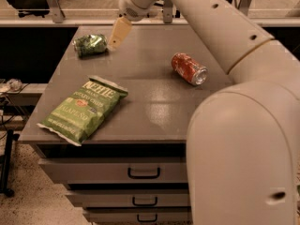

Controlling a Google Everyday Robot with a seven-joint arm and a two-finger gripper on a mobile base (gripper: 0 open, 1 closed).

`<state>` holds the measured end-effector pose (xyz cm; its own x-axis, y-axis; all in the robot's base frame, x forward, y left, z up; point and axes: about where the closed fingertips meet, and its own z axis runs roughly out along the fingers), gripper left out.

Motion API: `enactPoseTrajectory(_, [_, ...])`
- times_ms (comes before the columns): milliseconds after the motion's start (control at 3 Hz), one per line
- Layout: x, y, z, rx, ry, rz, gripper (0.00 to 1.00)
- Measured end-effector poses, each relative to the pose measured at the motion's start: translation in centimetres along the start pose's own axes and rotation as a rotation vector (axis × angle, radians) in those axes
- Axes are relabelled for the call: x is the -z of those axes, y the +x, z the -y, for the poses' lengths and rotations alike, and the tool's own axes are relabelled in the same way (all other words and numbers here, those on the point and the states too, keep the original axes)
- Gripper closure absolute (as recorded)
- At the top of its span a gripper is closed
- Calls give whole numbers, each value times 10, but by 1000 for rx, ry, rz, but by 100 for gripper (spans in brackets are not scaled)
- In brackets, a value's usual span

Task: Place green can upright

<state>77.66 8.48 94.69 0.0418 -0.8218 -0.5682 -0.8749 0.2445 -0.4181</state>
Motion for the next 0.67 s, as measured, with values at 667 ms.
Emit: enactPoseTrajectory(667, [-66,-30,1,-55,-55,48,0])
